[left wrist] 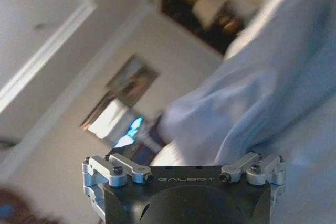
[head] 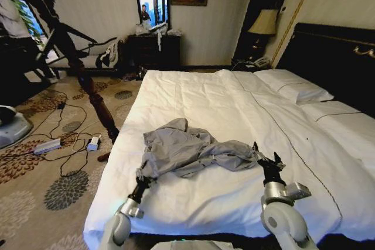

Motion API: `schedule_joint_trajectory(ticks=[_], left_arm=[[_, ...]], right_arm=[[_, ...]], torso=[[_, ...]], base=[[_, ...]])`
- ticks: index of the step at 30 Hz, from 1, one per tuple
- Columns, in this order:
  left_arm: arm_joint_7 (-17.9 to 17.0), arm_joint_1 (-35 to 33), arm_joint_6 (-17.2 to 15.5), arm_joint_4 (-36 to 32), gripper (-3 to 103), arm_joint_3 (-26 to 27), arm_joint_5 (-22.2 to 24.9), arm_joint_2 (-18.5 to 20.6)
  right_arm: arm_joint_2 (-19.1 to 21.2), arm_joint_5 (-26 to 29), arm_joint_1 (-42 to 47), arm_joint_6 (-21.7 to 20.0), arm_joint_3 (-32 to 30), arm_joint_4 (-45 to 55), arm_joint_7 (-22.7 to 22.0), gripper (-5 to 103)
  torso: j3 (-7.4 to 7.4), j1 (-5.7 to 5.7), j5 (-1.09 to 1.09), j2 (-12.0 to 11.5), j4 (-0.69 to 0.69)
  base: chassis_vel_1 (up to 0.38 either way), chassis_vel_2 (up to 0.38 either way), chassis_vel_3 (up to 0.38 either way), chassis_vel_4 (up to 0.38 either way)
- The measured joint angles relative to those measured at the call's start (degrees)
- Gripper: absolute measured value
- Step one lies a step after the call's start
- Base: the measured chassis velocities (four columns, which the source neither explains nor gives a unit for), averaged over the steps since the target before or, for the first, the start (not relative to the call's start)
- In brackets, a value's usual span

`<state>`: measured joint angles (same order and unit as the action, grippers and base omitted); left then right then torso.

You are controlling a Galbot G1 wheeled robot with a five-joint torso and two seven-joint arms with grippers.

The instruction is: Pick up the clothes from the bed and hang them on the clothes hanger.

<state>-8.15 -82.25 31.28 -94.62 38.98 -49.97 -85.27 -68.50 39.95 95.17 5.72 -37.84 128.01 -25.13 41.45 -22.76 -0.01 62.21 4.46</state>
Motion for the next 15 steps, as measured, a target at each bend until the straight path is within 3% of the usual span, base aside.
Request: schedule_joint_trajectory(ticks=[4, 5, 9, 15], left_arm=[[-1.67, 2.65, -4.6, 0.36, 100, 4.43, 10.68, 3.22], [-1.67, 2.65, -4.6, 0.36, 100, 4.43, 10.68, 3.22], [-2.55, 2.61, -7.78, -0.48, 100, 6.49, 20.75, 6.21], [-1.74, 0.75, -7.1, -1.95, 100, 5.94, 22.02, 7.31]], right_arm=[[0.38, -0.1, 0.62, 0.09, -0.12, 0.59, 0.01, 100], [0.38, -0.1, 0.62, 0.09, -0.12, 0.59, 0.01, 100], [0.31, -0.54, 0.75, 0.18, 0.23, 0.65, 0.04, 100], [-0.18, -0.85, 0.68, 0.21, 0.79, 0.59, 0.08, 100]], torso=[[0.0, 0.0, 0.0, 0.0, 0.0], [0.0, 0.0, 0.0, 0.0, 0.0], [0.0, 0.0, 0.0, 0.0, -0.01], [0.0, 0.0, 0.0, 0.0, -0.01]], base=[[0.0, 0.0, 0.0, 0.0], [0.0, 0.0, 0.0, 0.0], [0.0, 0.0, 0.0, 0.0], [0.0, 0.0, 0.0, 0.0]])
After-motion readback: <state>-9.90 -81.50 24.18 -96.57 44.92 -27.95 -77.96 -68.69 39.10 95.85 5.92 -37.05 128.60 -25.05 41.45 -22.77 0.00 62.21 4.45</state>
